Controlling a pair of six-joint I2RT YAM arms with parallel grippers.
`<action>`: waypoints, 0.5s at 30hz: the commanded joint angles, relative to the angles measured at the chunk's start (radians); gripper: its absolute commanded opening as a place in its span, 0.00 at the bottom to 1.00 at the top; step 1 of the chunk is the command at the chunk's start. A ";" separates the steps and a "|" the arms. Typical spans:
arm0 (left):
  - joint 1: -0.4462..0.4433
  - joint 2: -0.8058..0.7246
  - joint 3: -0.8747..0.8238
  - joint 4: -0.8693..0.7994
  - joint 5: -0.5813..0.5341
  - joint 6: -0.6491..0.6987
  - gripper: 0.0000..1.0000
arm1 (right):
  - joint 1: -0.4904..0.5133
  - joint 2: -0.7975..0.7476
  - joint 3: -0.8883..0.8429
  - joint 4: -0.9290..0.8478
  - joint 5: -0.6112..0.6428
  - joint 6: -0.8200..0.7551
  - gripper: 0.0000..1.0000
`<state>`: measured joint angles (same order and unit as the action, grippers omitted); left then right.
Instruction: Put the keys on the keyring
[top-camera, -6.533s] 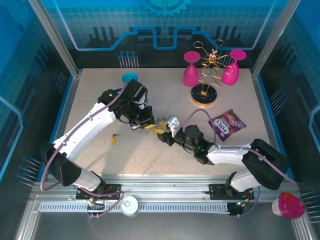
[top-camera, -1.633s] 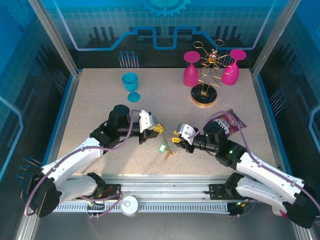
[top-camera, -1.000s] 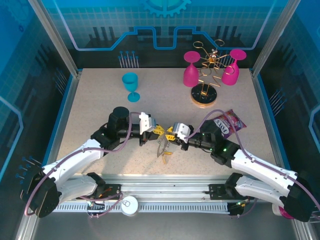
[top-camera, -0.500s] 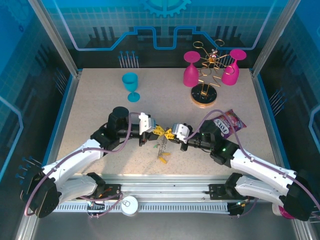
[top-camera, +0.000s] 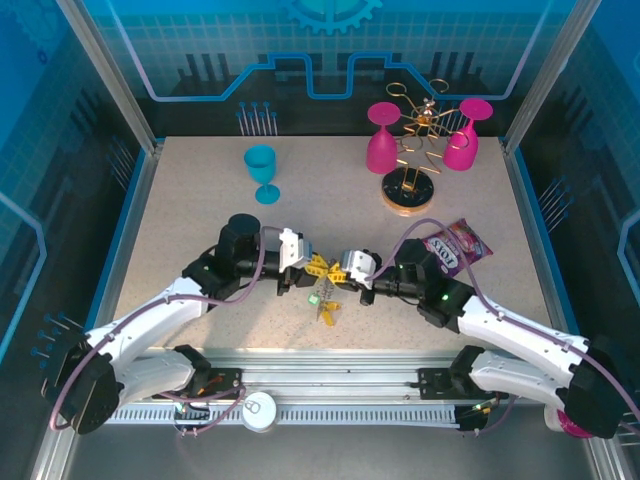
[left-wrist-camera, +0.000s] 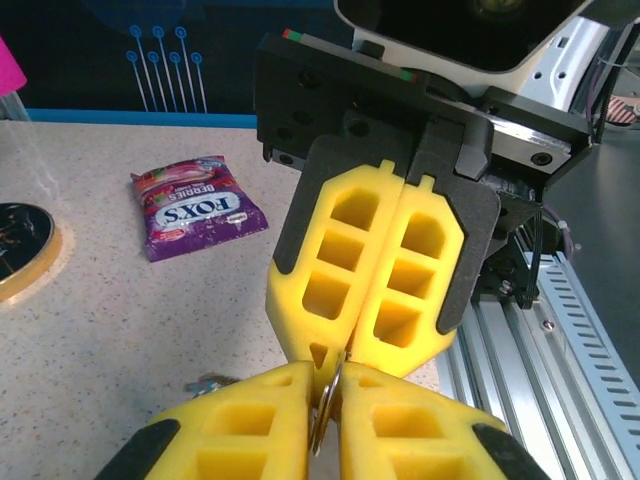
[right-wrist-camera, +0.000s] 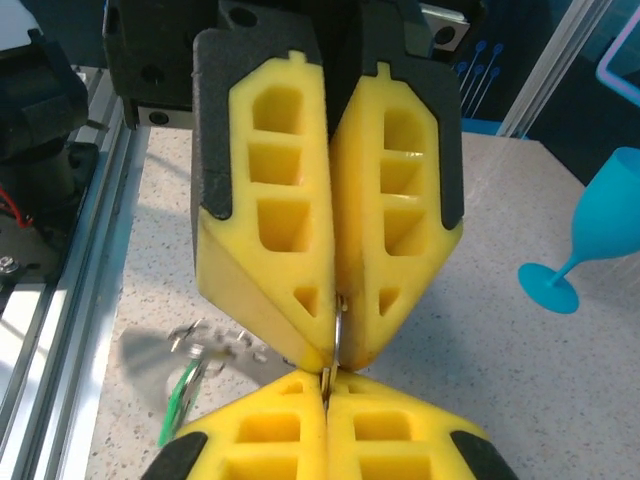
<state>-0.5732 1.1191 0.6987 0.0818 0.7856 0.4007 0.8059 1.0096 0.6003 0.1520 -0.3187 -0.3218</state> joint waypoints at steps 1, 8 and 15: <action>-0.024 0.018 0.039 -0.018 0.117 0.022 0.04 | 0.018 0.008 0.061 0.052 -0.034 -0.019 0.00; -0.024 -0.017 0.016 -0.026 0.029 0.083 0.00 | 0.014 -0.046 0.044 -0.004 0.001 -0.025 0.00; -0.024 -0.067 0.002 -0.009 -0.123 0.118 0.00 | -0.004 -0.128 0.014 -0.101 0.145 0.006 0.32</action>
<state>-0.5922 1.0897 0.6987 0.0582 0.7364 0.4778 0.8093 0.9245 0.6014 0.0849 -0.2615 -0.3290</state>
